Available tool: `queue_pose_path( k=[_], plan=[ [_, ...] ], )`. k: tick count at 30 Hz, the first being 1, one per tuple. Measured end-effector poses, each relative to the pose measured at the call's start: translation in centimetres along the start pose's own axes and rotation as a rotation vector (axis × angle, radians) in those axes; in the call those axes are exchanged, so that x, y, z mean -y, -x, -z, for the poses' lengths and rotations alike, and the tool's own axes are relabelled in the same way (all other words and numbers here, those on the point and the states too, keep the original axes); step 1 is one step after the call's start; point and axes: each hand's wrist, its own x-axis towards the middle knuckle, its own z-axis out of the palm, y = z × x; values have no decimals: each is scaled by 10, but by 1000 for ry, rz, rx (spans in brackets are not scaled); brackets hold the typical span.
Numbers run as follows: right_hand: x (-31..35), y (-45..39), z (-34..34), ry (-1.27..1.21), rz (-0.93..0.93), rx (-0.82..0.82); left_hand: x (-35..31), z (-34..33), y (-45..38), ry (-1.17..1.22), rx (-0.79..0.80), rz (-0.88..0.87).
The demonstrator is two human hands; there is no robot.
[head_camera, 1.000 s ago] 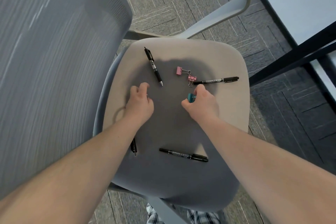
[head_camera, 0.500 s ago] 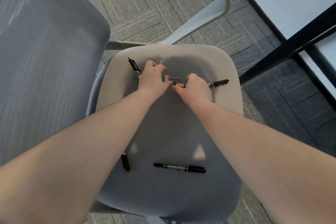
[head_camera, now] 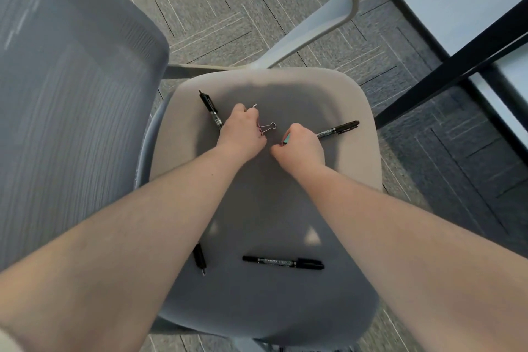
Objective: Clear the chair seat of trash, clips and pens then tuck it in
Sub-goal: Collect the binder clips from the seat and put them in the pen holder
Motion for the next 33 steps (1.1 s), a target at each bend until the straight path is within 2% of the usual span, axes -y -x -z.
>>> queue_pose_path(
  k=[5,10,20,28,33],
  plan=[
    [-1,14,15,-87,39,-21,1,17,17,6,38,25],
    [-2,32,49,-30,106,-11,-11,43,39,-43,87,-4],
    [-19,100,152,-23,145,-48,-92,106,100,-60,110,-160],
    [-85,162,240,-117,-87,-217,-196,122,129,-110,204,-412],
    [-128,222,304,-159,-167,-358,-279,127,151,-95,234,-556]
  ],
)
